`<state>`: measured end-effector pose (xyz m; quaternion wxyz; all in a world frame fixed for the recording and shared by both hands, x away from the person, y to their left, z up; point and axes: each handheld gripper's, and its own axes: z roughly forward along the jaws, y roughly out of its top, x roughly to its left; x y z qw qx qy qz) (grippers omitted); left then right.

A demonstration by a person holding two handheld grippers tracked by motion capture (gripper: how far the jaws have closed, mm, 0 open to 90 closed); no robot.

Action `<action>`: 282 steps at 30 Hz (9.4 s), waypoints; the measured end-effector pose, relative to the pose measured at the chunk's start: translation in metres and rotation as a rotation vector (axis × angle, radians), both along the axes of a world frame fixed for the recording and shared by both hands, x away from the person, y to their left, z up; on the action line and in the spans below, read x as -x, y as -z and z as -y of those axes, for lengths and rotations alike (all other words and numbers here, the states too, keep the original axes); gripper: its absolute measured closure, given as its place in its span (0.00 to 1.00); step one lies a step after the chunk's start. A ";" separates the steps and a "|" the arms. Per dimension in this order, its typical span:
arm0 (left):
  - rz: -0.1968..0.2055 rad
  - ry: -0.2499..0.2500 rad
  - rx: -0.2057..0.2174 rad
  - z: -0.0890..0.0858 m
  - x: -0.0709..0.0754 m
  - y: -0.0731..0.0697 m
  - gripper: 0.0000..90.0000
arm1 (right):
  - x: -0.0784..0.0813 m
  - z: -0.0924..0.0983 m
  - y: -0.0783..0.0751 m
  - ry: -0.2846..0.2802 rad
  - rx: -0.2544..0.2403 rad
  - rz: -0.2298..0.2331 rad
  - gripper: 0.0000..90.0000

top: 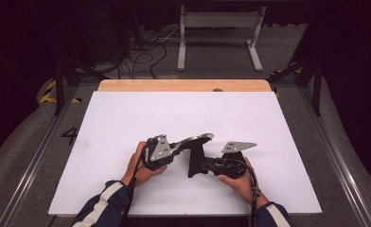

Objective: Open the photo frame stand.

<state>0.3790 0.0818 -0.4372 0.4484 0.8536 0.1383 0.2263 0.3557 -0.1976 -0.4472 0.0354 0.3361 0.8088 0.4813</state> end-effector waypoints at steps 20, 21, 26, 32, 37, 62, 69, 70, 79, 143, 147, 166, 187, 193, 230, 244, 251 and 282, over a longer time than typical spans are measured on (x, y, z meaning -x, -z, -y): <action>-0.099 -0.038 0.027 0.003 -0.015 0.015 0.74 | 0.049 -0.026 -0.035 0.074 0.072 0.334 1.00; -0.101 -0.036 0.024 0.003 -0.015 0.015 0.75 | 0.052 -0.036 -0.033 0.067 0.091 0.350 1.00; -0.138 -0.020 0.028 0.003 -0.018 0.019 0.79 | 0.057 -0.067 -0.020 0.056 0.151 0.359 1.00; -0.130 -0.010 0.019 0.004 -0.017 0.020 0.87 | 0.053 -0.087 -0.006 0.065 0.210 0.333 1.00; -0.110 -0.026 -0.006 0.006 -0.015 0.019 0.87 | 0.056 -0.100 0.000 0.102 0.283 0.367 1.00; -0.095 -0.039 -0.054 0.003 -0.006 0.016 0.89 | 0.049 -0.089 0.008 0.139 0.335 0.266 1.00; -0.095 -0.027 -0.064 0.002 -0.003 0.015 0.89 | 0.049 -0.081 0.006 0.149 0.310 0.237 1.00; -0.094 -0.022 -0.064 0.002 -0.003 0.015 0.89 | 0.049 -0.079 0.006 0.153 0.310 0.236 1.00; -0.103 -0.009 -0.046 0.001 -0.002 0.013 0.87 | 0.050 -0.070 0.004 0.148 0.289 0.225 1.00; -0.065 0.102 -0.019 0.036 0.021 0.004 0.80 | 0.020 -0.002 0.008 0.199 0.287 0.179 1.00; -0.066 0.106 -0.012 0.037 0.020 0.005 0.79 | 0.018 0.000 0.010 0.205 0.284 0.191 1.00; -0.094 0.051 0.021 -0.002 0.026 -0.001 0.70 | 0.019 0.004 0.008 0.232 0.264 0.189 0.94; -0.172 -0.152 -0.036 -0.089 0.067 0.016 0.21 | 0.032 -0.036 -0.002 0.242 0.177 0.210 0.52; -0.156 -0.169 0.007 -0.101 0.074 0.011 0.20 | 0.027 -0.043 -0.006 0.267 0.143 0.211 0.48; -0.184 -0.198 0.048 -0.117 0.082 0.017 0.17 | 0.008 -0.047 -0.005 0.312 0.077 0.185 0.63; -0.195 -0.178 0.060 -0.111 0.078 0.017 0.17 | 0.002 -0.046 -0.004 0.311 0.057 0.180 0.64; -0.217 -0.126 0.050 -0.093 0.051 0.013 0.21 | 0.001 -0.041 -0.005 0.281 0.043 0.155 0.72; -0.234 0.006 0.128 0.001 -0.053 -0.001 0.21 | -0.009 -0.023 -0.010 0.148 0.049 0.128 0.70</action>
